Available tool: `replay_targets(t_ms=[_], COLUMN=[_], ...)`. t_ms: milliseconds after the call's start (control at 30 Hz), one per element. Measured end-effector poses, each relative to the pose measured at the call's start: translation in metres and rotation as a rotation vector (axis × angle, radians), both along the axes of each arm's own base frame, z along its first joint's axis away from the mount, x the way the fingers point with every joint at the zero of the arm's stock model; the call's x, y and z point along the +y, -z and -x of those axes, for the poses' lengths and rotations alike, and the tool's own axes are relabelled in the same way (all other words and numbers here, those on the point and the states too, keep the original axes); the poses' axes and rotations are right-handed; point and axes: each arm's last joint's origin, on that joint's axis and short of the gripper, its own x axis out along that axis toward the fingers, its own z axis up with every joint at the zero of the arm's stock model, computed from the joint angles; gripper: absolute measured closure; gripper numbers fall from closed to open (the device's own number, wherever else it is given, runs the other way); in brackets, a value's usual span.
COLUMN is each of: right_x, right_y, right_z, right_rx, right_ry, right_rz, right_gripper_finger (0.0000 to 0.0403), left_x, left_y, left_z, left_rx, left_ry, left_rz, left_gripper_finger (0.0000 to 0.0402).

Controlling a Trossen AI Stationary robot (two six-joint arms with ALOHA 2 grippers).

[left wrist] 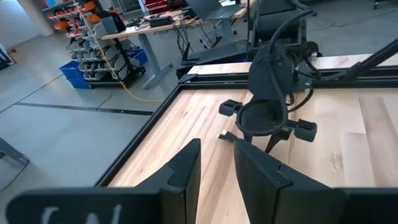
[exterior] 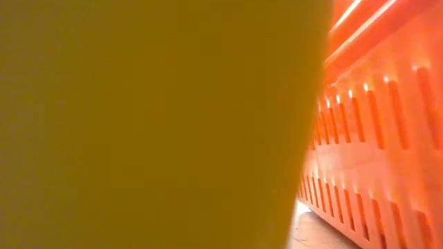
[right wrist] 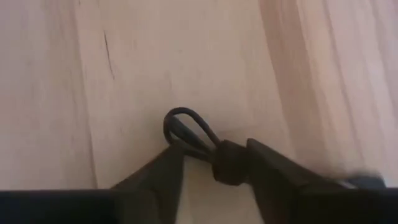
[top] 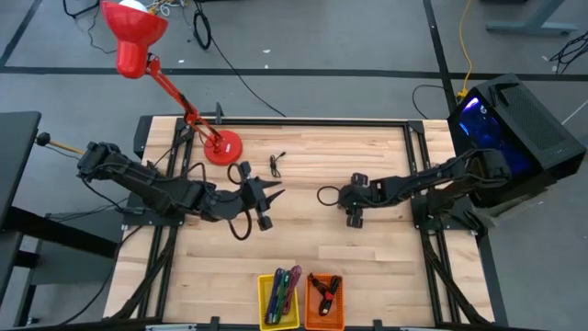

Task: Pick & Place USB Port
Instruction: Put the right black USB cable into the orange bin

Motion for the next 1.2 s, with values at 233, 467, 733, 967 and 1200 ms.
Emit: replay_targets(t_ms=[233,467,733,967,1200], right_x=[0.000,0.002,0.026,0.083,0.145], right_y=[0.004,-0.017,-0.077,-0.134,-0.162], right_z=[0.004,-0.013,-0.042,-0.051,-0.037], right_rx=[-0.003,-0.002,-0.035,-0.130,-0.216], right_ry=[0.053,0.042,-0.041,-0.160,-0.251], right_rz=[-0.024,-0.053,-0.057,-0.140,-0.258], right_gripper_finger=[0.0384,0.0399,0.0401,0.0402,0.0403], left_x=[0.003,0.003,0.004,0.004,0.004], left_y=[0.000,0.001,0.006,0.007,0.006], left_z=[-0.001,-0.001,0.001,0.001,0.001], left_rx=[0.000,0.011,0.044,0.052,0.050], left_ry=[0.010,0.010,-0.002,-0.002,-0.002], left_rz=[0.012,0.011,0.033,0.029,0.029], left_gripper_finger=[0.0298,0.0298,0.0298,0.0298,0.0298])
